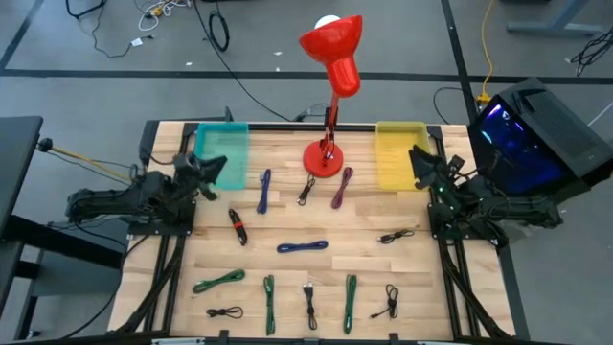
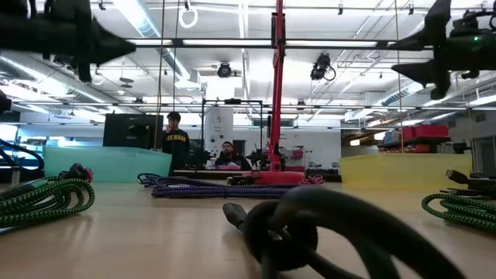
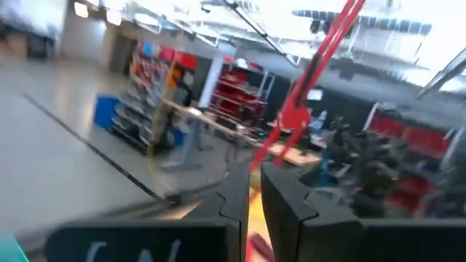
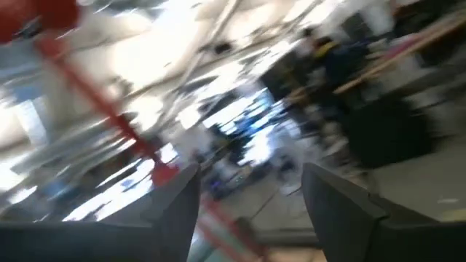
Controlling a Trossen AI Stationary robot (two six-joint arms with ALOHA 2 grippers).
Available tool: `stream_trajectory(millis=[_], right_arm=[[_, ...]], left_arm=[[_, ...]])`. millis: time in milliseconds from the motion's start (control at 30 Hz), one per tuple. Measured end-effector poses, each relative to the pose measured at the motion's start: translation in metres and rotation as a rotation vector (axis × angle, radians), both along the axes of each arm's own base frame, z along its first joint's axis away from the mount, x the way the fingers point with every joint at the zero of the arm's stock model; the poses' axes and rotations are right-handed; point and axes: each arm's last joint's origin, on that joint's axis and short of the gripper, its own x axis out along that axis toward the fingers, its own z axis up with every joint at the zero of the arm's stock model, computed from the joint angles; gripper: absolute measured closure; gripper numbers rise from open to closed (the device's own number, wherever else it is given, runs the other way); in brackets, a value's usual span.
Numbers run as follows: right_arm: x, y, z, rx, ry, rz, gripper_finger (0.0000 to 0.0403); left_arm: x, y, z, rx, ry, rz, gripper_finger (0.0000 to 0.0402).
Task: Pick & Place USB Port
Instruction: Put the black violet USB cable into the yellow bin
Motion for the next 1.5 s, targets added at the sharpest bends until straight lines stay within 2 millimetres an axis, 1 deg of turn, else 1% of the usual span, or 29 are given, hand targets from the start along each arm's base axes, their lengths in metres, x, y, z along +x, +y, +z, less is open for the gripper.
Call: stream_trajectory(millis=[67, 133, 200, 233, 300, 367, 433, 500, 633, 767, 900, 1000, 1100, 1267, 1500], right_arm=[[0.004, 0.001, -0.001, -0.007, 0.002, 0.066, 0.0162], [0.009, 0.001, -0.005, 0.007, 0.042, 0.103, 0.0162], [0.016, 0.002, -0.010, 0.029, 0.092, 0.128, 0.0162], [0.019, 0.002, -0.013, 0.047, 0.111, 0.146, 0.0162], [0.025, 0.002, -0.018, 0.094, 0.131, 0.190, 0.0162], [0.031, 0.003, -0.022, 0.122, 0.147, 0.248, 0.0162], [0.036, 0.005, -0.024, 0.122, 0.168, 0.319, 0.0162], [0.040, 0.007, -0.025, 0.108, 0.177, 0.367, 0.0162], [0.044, 0.009, -0.024, 0.039, 0.196, 0.364, 0.0162], [0.046, 0.009, -0.023, 0.004, 0.209, 0.353, 0.0162], [0.046, 0.009, -0.023, -0.002, 0.214, 0.341, 0.0162], [0.046, 0.009, -0.023, -0.012, 0.221, 0.336, 0.0162], [0.046, 0.009, -0.023, -0.023, 0.230, 0.332, 0.0162], [0.046, 0.009, -0.024, -0.021, 0.235, 0.333, 0.0162], [0.046, 0.009, -0.024, -0.019, 0.232, 0.334, 0.0162]], left_arm=[[0.004, 0.003, 0.020, 0.008, 0.093, 0.038, 0.0360], [0.015, 0.006, 0.041, 0.001, 0.213, 0.054, 0.0360], [0.033, 0.011, 0.062, -0.008, 0.339, 0.055, 0.0360], [0.044, 0.014, 0.069, -0.009, 0.433, 0.052, 0.0360], [0.066, 0.021, 0.075, -0.011, 0.666, 0.054, 0.0360], [0.087, 0.029, 0.075, -0.052, 0.878, 0.063, 0.0360], [0.104, 0.035, 0.066, -0.126, 1.060, 0.046, 0.0360], [0.121, 0.040, 0.053, -0.198, 1.160, 0.019, 0.0360], [0.152, 0.044, 0.021, -0.331, 1.212, -0.084, 0.0352], [0.169, 0.045, -0.012, -0.467, 1.301, -0.120, 0.0315], [0.178, 0.047, -0.036, -0.558, 1.354, -0.102, 0.0265], [0.184, 0.047, -0.048, -0.625, 1.357, -0.105, 0.0234], [0.190, 0.045, -0.058, -0.679, 1.340, -0.145, 0.0213], [0.192, 0.044, -0.066, -0.714, 1.358, -0.139, 0.0203], [0.192, 0.045, -0.067, -0.713, 1.355, -0.110, 0.0212]])
